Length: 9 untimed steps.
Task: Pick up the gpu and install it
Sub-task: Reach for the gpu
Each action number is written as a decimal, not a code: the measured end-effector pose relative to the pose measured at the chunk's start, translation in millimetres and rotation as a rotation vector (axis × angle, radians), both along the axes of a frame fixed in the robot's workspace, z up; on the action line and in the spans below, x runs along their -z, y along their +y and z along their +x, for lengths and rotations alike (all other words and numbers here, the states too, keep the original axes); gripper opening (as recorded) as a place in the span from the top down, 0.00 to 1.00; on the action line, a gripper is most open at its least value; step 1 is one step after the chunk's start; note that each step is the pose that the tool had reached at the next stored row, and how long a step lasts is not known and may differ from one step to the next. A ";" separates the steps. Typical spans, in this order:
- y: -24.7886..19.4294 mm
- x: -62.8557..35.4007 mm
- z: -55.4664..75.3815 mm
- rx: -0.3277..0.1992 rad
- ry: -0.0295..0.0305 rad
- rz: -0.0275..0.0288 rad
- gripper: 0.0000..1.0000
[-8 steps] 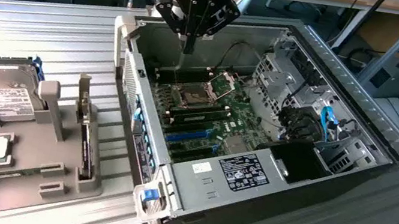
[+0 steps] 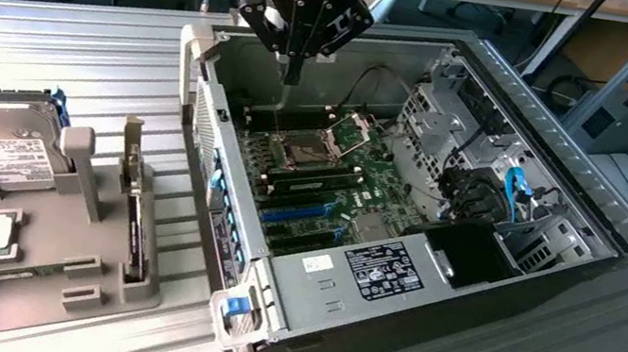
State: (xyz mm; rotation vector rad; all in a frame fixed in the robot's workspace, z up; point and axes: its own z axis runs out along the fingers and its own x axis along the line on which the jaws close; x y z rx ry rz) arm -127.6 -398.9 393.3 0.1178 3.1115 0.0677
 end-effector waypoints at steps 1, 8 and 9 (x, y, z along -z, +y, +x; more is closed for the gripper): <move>0.0 0.0 -0.8 0.000 -0.0002 0.0000 0.89; 0.0 0.0 -9.0 0.000 -0.0014 0.0000 0.89; 0.0 0.0 -9.7 0.000 -0.0016 0.0000 0.89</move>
